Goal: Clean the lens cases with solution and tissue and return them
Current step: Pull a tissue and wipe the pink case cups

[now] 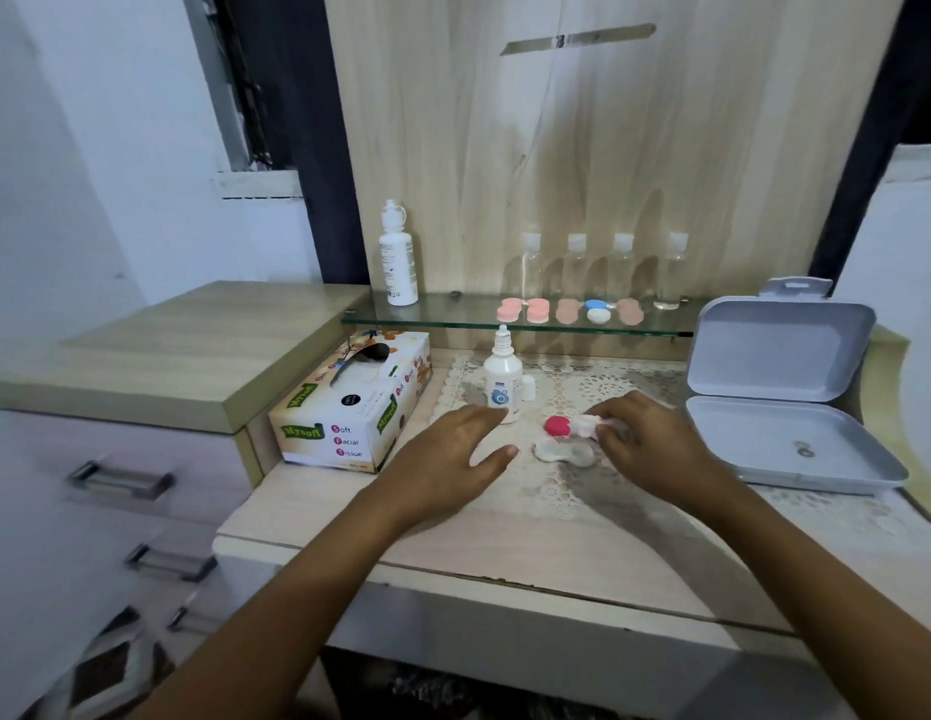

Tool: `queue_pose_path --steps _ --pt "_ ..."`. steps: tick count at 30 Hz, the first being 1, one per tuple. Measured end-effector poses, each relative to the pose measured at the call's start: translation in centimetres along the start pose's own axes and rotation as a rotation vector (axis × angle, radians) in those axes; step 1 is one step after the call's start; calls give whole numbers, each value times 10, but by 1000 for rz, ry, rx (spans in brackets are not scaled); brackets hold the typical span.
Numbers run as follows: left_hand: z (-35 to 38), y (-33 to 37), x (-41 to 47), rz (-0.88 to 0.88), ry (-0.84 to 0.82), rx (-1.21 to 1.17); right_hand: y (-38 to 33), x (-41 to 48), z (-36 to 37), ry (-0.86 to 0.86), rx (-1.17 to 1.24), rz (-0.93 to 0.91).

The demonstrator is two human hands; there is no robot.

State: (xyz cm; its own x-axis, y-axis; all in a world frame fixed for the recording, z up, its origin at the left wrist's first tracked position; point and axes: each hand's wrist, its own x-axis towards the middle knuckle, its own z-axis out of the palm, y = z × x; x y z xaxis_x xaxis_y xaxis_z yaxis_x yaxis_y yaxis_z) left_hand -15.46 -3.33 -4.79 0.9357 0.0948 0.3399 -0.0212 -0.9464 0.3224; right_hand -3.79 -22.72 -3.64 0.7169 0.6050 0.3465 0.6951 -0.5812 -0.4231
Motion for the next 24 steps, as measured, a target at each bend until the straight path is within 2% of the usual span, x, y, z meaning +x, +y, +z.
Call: queue_pose_path --steps 5,12,21,24 --pt "-27 -22 -38 -99 17 36 -46 7 15 -18 76 -117" --pt "-64 -58 -110 -226 125 111 -134 12 51 -69 196 -355" --pt "-87 -110 -224 -507 108 111 -229 -2 124 -231 330 -536" --pt "-87 -131 -261 -539 116 130 -258 -11 148 -287 348 -600"
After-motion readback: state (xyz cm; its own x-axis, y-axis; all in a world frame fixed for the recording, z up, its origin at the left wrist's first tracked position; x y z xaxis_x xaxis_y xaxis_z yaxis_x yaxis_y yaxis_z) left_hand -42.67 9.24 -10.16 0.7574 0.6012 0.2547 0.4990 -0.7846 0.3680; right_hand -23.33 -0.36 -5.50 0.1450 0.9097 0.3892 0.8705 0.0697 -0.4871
